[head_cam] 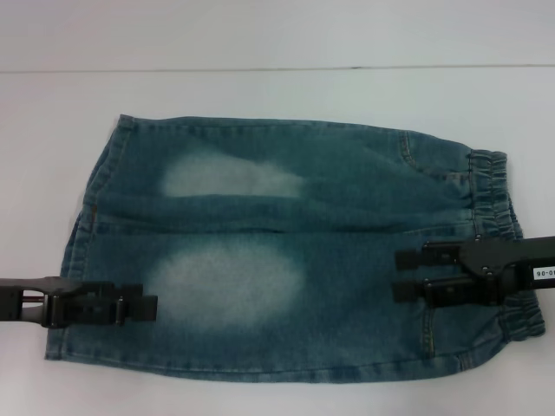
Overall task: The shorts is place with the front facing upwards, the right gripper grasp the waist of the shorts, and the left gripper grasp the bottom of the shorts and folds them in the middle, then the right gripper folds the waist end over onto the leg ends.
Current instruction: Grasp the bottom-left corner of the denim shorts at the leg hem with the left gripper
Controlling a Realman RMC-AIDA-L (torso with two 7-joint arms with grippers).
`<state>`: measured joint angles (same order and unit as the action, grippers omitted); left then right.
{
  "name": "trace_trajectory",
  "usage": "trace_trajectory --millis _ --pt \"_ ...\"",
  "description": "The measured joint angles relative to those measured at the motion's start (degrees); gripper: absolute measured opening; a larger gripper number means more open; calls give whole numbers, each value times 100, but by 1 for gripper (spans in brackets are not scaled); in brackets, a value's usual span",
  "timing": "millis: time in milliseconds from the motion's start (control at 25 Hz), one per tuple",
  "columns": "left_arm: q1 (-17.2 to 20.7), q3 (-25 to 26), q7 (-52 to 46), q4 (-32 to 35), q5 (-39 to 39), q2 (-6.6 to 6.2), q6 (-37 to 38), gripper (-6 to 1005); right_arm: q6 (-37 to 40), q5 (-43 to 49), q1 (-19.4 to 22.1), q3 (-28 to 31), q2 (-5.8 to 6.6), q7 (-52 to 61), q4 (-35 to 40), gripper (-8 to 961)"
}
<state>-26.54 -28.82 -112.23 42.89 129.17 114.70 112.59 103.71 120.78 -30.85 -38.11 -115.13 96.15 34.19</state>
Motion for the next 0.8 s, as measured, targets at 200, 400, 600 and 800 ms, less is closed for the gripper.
trace_trajectory --millis 200,400,600,800 --pt "0 -1 0 0 3 0 -1 874 34 -7 -17 18 -8 0 -75 807" --pt "0 -1 0 0 3 0 -1 874 47 -10 -19 17 -19 0 -79 807" --pt "16 0 0 0 3 0 -32 874 46 -12 -31 10 -34 0 -79 806" --pt "25 -16 0 0 3 9 -44 873 41 -11 -61 -11 -58 0 -79 806"
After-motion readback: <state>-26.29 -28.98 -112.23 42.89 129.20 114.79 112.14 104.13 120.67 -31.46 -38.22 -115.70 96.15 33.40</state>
